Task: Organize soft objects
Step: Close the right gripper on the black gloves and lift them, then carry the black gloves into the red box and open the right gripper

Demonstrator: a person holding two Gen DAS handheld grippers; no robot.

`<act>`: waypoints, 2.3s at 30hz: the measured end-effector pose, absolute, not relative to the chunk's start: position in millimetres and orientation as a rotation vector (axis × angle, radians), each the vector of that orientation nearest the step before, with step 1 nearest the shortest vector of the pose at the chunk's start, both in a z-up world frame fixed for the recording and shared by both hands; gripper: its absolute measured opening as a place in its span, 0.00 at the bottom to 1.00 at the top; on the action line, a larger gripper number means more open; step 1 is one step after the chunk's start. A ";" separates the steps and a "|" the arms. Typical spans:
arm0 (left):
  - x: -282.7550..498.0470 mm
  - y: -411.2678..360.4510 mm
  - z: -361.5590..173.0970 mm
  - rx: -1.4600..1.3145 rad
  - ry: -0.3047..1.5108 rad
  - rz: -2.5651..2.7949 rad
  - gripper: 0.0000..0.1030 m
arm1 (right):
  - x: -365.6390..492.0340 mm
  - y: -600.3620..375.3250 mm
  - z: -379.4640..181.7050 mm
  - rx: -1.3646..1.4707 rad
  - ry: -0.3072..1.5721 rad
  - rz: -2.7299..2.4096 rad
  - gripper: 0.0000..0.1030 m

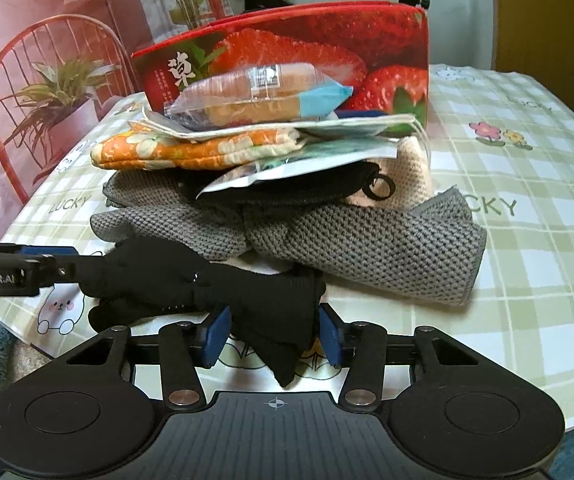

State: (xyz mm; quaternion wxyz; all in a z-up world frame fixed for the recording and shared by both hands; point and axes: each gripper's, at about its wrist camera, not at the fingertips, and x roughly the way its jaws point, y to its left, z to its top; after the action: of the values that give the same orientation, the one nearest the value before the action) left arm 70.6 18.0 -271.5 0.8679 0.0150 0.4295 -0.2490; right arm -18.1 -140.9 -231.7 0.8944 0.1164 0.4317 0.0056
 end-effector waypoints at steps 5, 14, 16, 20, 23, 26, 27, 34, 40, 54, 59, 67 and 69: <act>70.1 13.9 -289.6 0.026 0.907 -0.527 0.63 | -17.3 -139.9 -235.4 0.240 0.895 0.018 0.43; 64.3 9.2 -293.6 0.075 0.879 -0.528 0.64 | -16.0 -141.2 -235.1 0.249 0.881 0.021 0.43; 63.0 15.1 -290.3 0.066 0.876 -0.533 0.64 | -16.6 -140.8 -234.5 0.251 0.875 0.019 0.44; 63.5 17.7 -291.2 0.027 0.880 -0.585 0.36 | -18.3 -142.3 -231.9 0.264 0.858 0.019 0.44; 61.2 13.9 -292.3 0.043 0.876 -0.598 0.28 | -18.4 -143.2 -231.3 0.269 0.853 0.021 0.44; 61.4 13.9 -293.3 0.030 0.879 -0.614 0.22 | -17.7 -144.2 -233.1 0.281 0.860 0.025 0.43; 61.6 14.4 -293.4 0.026 0.879 -0.615 0.19 | -17.7 -144.6 -233.7 0.286 0.860 0.025 0.43; 59.2 16.1 -292.7 0.018 0.869 -0.615 0.12 | -18.6 -145.9 -235.3 0.314 0.864 0.039 0.20; 59.0 23.6 -282.7 -0.006 0.844 -0.596 0.11 | -20.0 -142.6 -226.2 0.311 0.842 0.080 0.16; 44.0 45.9 -233.5 -0.026 0.691 -0.571 0.11 | -27.4 -130.5 -185.0 0.280 0.739 0.163 0.16; 39.2 51.7 -207.2 -0.035 0.610 -0.564 0.11 | -30.5 -122.9 -160.0 0.219 0.668 0.186 0.16; 50.2 45.2 -165.2 -0.051 0.511 -0.558 0.11 | -22.3 -124.1 -119.0 0.181 0.553 0.199 0.16; 59.0 39.7 -156.5 -0.047 0.493 -0.556 0.11 | -16.4 -126.2 -110.8 0.171 0.530 0.200 0.16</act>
State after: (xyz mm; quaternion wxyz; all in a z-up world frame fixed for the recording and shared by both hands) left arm 59.0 39.7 -156.5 0.9315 -0.0229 0.2407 -0.2718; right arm -16.4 -126.2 -110.8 0.9565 0.0843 0.2613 0.0984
